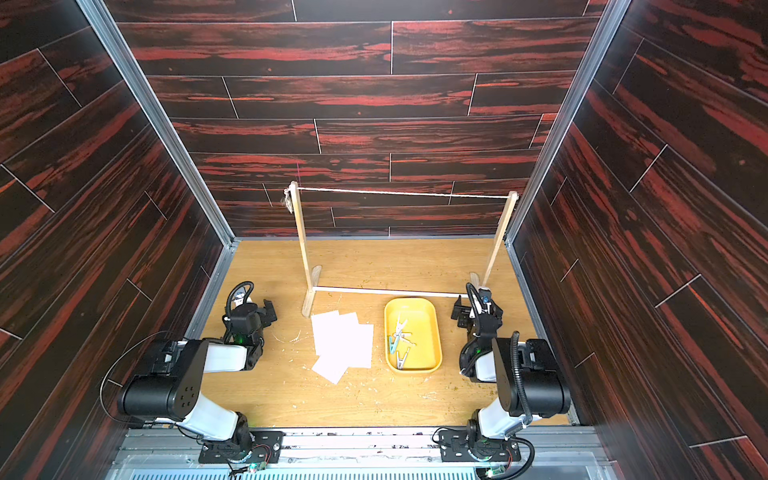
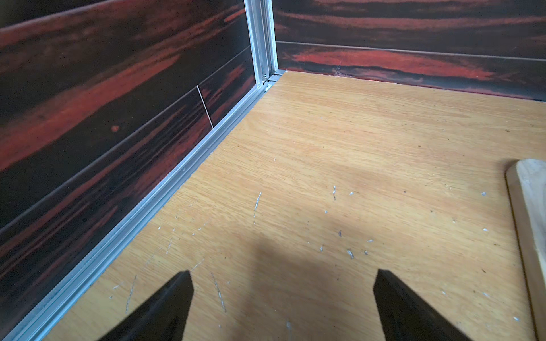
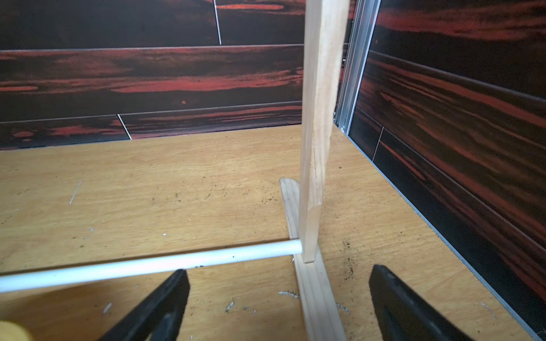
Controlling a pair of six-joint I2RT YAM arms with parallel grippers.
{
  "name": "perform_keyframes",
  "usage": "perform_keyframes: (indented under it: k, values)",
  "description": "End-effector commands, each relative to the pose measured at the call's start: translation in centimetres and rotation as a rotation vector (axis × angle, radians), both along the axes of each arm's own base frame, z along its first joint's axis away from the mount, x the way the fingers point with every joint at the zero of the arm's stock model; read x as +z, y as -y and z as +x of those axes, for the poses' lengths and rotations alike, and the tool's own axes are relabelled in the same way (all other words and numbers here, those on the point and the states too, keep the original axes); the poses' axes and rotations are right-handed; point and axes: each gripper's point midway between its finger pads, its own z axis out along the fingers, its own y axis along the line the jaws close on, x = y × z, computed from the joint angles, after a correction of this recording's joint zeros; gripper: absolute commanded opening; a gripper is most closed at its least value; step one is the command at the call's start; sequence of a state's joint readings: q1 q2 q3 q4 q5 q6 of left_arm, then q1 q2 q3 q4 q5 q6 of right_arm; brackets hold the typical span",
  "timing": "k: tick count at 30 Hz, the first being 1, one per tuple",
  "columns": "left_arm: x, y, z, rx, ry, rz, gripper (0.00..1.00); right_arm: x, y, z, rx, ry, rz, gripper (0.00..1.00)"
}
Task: Remove the postcards from the strings
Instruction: Reset both arms
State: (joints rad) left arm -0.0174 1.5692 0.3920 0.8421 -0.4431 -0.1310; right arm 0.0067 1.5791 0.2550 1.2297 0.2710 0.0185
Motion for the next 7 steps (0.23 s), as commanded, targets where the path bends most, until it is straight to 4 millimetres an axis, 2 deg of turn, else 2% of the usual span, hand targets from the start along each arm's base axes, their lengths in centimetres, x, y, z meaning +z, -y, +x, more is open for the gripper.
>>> perform_keyframes:
  k: [1, 7]
  values:
    - [1.55, -0.15, 0.85, -0.001, 0.043, -0.014, 1.00, 0.90, 0.03, 0.36, 0.005, 0.030, 0.016, 0.99]
    - [1.70, -0.12, 0.66, -0.005, 0.048, -0.013, 1.00, 0.90, 0.00, 0.37, 0.007, 0.030, 0.015, 0.99]
